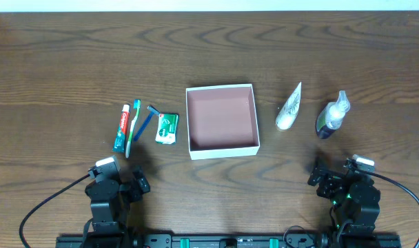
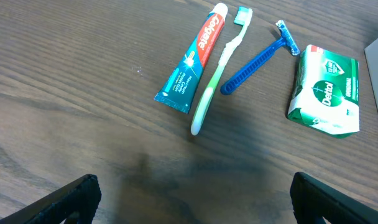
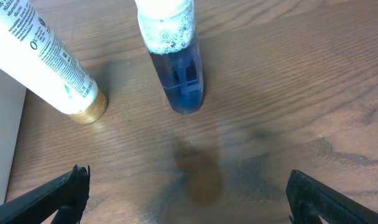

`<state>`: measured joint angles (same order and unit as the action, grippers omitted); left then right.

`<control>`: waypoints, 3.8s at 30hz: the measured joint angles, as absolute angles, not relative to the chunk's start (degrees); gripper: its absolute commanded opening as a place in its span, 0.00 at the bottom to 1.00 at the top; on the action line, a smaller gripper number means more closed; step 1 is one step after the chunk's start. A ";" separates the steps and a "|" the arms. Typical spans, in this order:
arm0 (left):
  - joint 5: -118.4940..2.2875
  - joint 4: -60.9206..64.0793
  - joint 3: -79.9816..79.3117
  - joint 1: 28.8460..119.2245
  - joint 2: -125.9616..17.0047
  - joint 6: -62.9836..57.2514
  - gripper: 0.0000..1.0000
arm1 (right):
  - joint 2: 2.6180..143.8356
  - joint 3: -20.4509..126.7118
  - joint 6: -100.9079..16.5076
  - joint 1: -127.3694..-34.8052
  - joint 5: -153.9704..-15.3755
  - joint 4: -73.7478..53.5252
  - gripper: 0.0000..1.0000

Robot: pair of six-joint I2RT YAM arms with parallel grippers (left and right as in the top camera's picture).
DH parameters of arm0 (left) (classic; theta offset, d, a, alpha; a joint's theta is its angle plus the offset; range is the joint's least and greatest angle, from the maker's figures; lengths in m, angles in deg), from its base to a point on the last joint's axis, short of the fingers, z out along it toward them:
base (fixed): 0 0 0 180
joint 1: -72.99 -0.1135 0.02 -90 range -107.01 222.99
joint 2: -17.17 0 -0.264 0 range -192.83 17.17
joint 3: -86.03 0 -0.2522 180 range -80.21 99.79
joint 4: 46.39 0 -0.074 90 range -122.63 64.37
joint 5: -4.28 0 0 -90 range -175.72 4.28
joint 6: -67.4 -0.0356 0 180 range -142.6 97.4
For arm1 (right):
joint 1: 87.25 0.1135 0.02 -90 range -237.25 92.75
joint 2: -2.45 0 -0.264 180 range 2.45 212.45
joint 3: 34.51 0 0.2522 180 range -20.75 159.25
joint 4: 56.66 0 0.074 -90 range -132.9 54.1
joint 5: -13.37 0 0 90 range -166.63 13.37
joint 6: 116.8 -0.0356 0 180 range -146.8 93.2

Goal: Pack container
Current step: 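Move the right gripper to the clear blue-liquid bottle, then grasp the clear bottle with the right gripper and lift it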

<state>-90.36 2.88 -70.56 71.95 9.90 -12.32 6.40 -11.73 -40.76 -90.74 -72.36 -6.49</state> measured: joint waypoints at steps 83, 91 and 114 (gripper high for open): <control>-90.34 1.85 -70.58 71.95 9.90 -12.30 0.98 | 20.67 9.84 -41.78 -90.74 -79.24 -23.96 0.99; -90.36 1.87 -70.61 71.95 9.90 -12.30 0.98 | 52.60 42.17 -36.63 -90.74 -79.68 2.53 0.99; -90.36 1.83 -70.61 71.95 9.90 -12.30 0.98 | 97.04 58.98 -35.47 -91.87 -80.27 18.66 0.76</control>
